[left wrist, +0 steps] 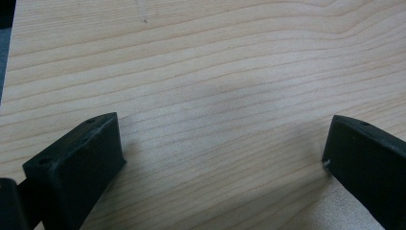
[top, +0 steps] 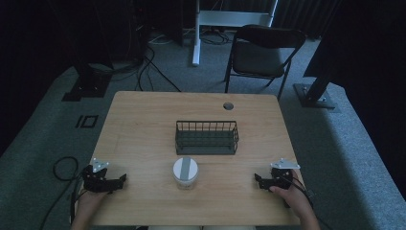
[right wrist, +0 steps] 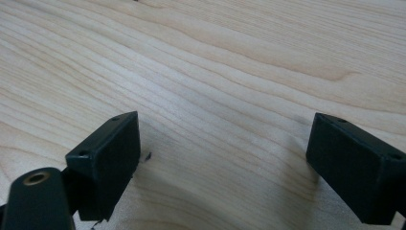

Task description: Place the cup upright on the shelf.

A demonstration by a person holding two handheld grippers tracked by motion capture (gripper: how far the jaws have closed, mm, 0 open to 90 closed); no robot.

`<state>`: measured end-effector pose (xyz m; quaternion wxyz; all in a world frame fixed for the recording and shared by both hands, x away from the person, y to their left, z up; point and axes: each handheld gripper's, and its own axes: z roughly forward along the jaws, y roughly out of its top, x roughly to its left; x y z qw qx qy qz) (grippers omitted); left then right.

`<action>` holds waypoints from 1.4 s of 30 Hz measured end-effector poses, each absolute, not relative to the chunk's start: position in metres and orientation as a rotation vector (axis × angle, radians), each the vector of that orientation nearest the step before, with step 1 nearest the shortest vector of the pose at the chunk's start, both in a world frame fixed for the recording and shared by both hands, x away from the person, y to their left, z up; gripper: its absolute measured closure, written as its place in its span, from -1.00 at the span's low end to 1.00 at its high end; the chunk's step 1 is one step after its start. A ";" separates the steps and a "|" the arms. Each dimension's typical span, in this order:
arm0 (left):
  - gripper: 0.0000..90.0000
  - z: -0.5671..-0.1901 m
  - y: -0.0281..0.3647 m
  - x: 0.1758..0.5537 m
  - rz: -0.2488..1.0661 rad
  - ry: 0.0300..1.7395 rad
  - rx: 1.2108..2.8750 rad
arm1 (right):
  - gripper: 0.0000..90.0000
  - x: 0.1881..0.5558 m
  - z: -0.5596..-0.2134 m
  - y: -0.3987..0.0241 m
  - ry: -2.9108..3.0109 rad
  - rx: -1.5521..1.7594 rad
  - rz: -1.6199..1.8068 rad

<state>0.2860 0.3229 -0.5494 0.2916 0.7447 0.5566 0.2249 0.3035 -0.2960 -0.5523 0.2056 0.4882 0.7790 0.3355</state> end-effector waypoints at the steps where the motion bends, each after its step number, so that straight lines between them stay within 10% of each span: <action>1: -0.99 -0.549 0.323 0.286 0.599 1.484 1.985 | -0.75 0.304 -0.552 -0.296 2.171 1.360 0.935; 42: -1.00 -0.549 0.323 0.286 0.598 1.486 1.983 | -0.73 0.311 -0.537 -0.263 2.230 1.239 1.035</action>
